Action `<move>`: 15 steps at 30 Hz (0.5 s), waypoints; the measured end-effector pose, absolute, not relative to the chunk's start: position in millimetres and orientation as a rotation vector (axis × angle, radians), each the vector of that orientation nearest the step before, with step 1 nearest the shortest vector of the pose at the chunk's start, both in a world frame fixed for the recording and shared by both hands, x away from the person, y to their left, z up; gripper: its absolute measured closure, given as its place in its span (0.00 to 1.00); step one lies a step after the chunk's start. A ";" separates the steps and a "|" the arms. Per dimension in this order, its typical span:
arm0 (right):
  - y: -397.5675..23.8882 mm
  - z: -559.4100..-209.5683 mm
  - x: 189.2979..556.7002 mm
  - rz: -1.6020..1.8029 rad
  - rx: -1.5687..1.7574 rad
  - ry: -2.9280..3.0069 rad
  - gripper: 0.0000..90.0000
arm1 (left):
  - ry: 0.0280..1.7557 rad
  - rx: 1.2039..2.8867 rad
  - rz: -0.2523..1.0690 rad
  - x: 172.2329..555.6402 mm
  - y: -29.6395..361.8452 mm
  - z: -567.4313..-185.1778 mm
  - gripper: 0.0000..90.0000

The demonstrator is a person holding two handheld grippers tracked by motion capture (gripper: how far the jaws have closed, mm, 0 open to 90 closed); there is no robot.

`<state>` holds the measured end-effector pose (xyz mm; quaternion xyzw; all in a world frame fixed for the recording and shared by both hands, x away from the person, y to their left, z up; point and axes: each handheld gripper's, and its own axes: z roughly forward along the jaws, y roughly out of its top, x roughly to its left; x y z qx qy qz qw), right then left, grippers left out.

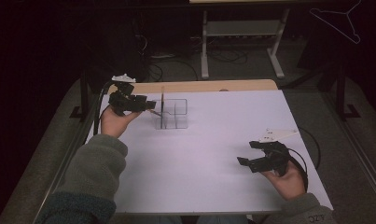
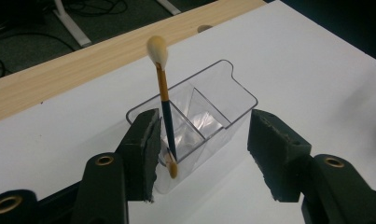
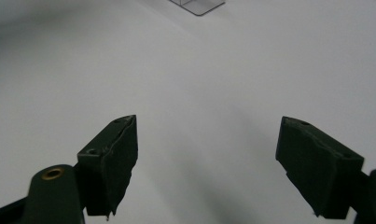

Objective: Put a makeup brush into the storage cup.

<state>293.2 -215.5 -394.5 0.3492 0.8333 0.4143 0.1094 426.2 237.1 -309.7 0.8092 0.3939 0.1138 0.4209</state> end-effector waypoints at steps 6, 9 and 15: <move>-214.0 -394.8 292.9 1.211 1.026 2.450 0.22 | 0.987 2.017 0.290 415.6 240.4 -308.2 0.46; -214.6 -394.3 292.7 1.212 1.027 2.444 0.22 | 0.978 2.024 0.296 410.4 241.8 -306.8 0.45; -216.4 -394.0 292.8 1.209 1.031 2.433 0.22 | 0.960 2.025 0.303 398.9 242.9 -306.0 0.45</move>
